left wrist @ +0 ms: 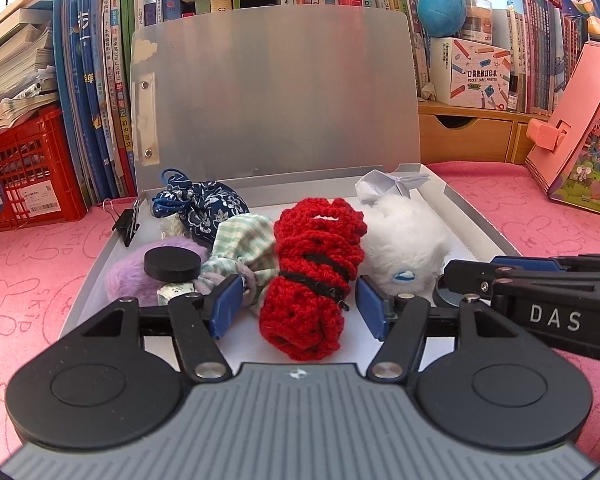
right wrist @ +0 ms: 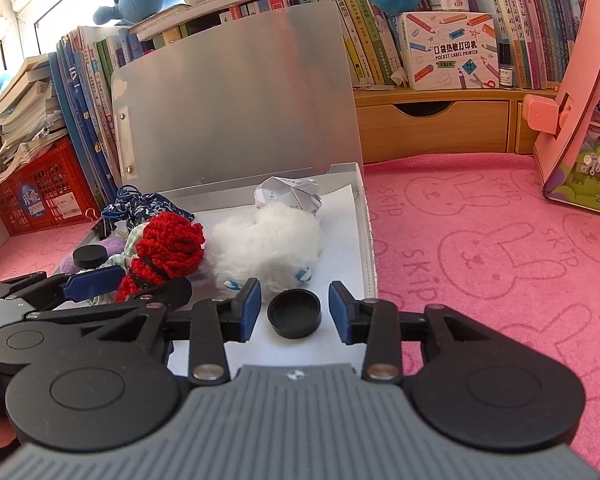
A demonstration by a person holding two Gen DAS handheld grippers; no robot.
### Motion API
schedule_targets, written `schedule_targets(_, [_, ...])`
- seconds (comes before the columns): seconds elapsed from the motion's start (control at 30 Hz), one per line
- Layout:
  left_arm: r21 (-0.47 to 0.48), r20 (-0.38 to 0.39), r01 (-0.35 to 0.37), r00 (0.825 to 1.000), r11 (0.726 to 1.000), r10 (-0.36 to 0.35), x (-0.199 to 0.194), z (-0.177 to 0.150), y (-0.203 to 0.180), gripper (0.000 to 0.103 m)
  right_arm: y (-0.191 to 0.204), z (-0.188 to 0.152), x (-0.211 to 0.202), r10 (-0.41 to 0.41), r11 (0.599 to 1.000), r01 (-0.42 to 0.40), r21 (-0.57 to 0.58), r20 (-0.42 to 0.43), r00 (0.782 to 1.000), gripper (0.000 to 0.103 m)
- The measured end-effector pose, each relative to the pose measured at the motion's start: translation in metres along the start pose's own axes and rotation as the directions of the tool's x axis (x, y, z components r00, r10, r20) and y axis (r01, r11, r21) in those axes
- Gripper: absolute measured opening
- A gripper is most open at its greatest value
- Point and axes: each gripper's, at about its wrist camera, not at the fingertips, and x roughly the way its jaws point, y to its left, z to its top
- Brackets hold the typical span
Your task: Organize objects
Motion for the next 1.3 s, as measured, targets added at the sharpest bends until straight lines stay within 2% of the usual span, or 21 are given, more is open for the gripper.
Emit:
schedule_targets(0.13, [-0.008,-0.005,0.008,1.000,1.000,-0.008,-0.002,0.000,0.002,0.076,-0.003,0.000,-0.004,-0.006,1.000,0.006,0.018,0.008,1.000,0.060])
schedule_targets(0.3, [-0.010,0.000,-0.017,1.000,1.000,0.017,-0.007,-0.002,0.002,0.084,-0.003,-0.001,-0.010,-0.012,1.000,0.012,0.017,0.029,1.000,0.063])
schedule_targets(0.57, [-0.027,0.000,-0.035,0.999,0.999,0.035,-0.016,-0.001,0.007,0.091,-0.001,0.000,-0.019,-0.020,1.000,0.019,0.006,0.045,0.999,0.067])
schedule_targets(0.7, [-0.041,0.004,-0.062,0.998,0.997,0.062,-0.022,0.000,0.012,0.096,0.000,0.001,-0.022,-0.005,1.000,0.004,0.014,0.039,0.999,0.073])
schedule_targets(0.83, [-0.070,0.005,-0.076,0.997,0.995,0.077,-0.031,0.002,0.019,0.097,0.002,-0.001,-0.028,-0.024,1.000,0.024,-0.002,0.062,0.998,0.088])
schedule_targets(1.2, [-0.095,0.016,-0.053,0.998,0.994,0.054,-0.063,0.003,0.027,0.098,0.002,-0.007,-0.050,-0.023,1.000,0.023,-0.007,0.062,0.998,0.102])
schedule_targets(1.3, [-0.089,0.014,-0.051,0.999,0.995,0.053,-0.079,-0.002,0.029,0.098,0.006,-0.013,-0.062,-0.009,1.000,0.010,-0.017,0.058,0.998,0.103])
